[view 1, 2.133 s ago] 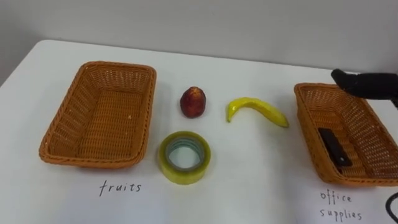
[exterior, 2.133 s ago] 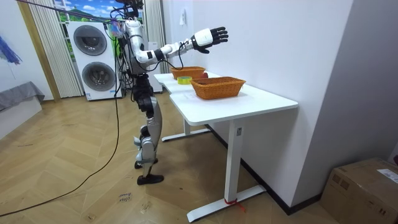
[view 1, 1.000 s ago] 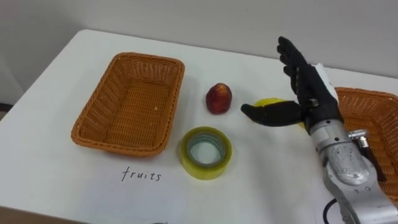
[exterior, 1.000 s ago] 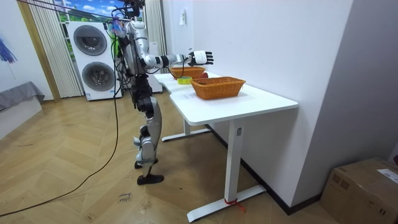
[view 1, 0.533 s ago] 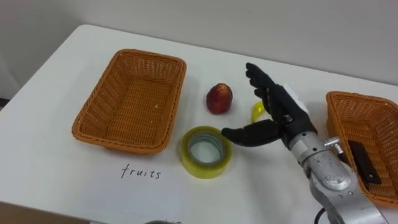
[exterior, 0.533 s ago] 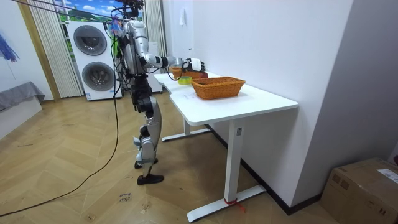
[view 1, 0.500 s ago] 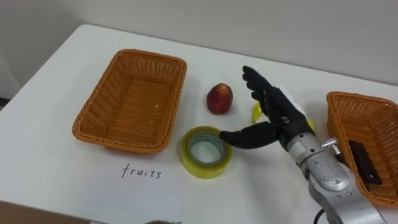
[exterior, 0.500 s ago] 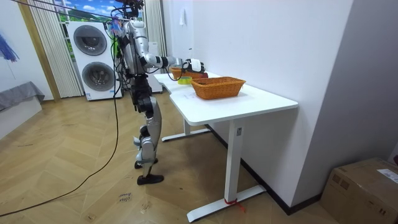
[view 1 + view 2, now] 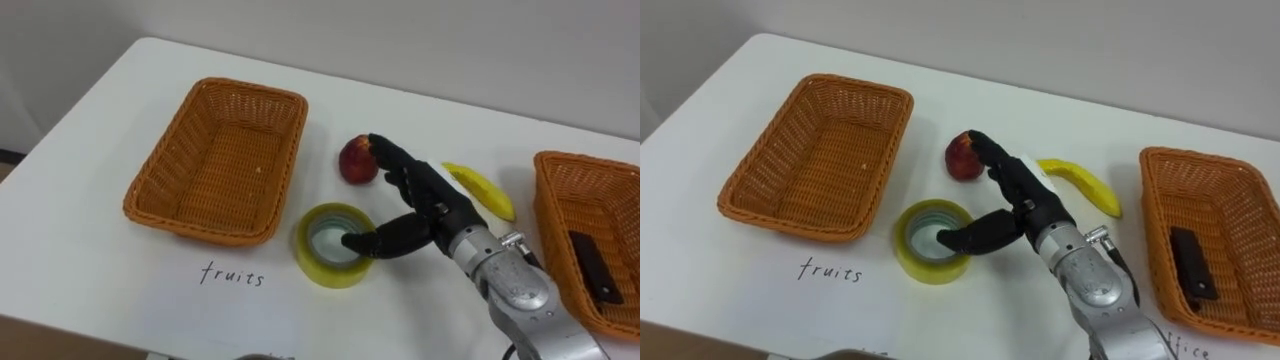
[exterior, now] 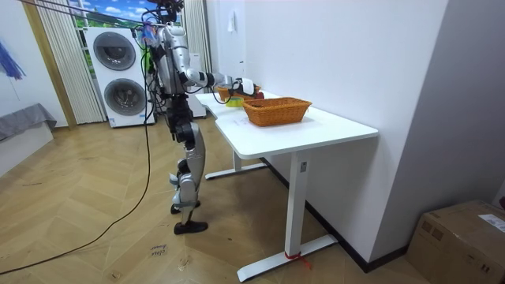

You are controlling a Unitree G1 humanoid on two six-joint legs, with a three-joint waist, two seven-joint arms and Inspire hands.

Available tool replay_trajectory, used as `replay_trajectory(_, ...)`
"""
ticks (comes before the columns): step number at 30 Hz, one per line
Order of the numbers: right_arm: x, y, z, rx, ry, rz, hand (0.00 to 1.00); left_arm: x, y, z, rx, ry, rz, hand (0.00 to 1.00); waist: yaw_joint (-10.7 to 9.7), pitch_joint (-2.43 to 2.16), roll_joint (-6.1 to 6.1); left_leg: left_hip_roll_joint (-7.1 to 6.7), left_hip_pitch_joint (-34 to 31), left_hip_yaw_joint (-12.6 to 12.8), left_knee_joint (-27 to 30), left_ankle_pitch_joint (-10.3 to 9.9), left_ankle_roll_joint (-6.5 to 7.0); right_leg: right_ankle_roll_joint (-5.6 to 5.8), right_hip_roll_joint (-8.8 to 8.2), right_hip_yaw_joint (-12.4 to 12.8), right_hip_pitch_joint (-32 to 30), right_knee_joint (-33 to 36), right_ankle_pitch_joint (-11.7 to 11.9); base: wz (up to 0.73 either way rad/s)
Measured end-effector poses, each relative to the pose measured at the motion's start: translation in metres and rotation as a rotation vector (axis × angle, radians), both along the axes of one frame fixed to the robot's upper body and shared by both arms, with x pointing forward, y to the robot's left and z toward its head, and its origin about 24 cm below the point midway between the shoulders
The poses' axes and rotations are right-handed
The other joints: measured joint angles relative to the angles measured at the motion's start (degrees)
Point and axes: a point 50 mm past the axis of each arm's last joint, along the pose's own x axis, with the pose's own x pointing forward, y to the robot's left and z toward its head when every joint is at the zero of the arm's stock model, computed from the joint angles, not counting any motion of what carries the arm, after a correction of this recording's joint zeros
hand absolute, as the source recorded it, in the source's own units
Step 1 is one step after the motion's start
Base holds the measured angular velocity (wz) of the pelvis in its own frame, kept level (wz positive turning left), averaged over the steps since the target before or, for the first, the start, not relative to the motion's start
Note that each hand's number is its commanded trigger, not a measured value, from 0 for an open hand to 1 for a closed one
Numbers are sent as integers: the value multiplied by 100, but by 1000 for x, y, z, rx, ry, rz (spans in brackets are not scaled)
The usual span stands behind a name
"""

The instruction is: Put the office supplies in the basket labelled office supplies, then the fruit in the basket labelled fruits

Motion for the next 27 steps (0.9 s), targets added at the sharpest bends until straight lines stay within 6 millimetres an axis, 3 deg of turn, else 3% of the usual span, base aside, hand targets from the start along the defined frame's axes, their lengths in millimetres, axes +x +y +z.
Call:
replay_trajectory(7,0,0,-1,-16,-2,1,0,1,0,0,3,0,-7,0,125,-5,-22,-3,2,-7,31,2,1,0,-4,-9,2,-15,0,0)
replay_trajectory(16,1,0,0,-20,-4,1,0,1,0,0,4,1,-4,0,155,27,-94,-4,-54,-46,58,1,1,0,-4,-35,-1,-11,0,1)
replay_trajectory(27,2,0,-2,-57,18,10,0,1,1,1,7,6,-1,0,180,21,-121,-7,-88,-76,63,1,1,2,0,-46,-13,-11,12,1)
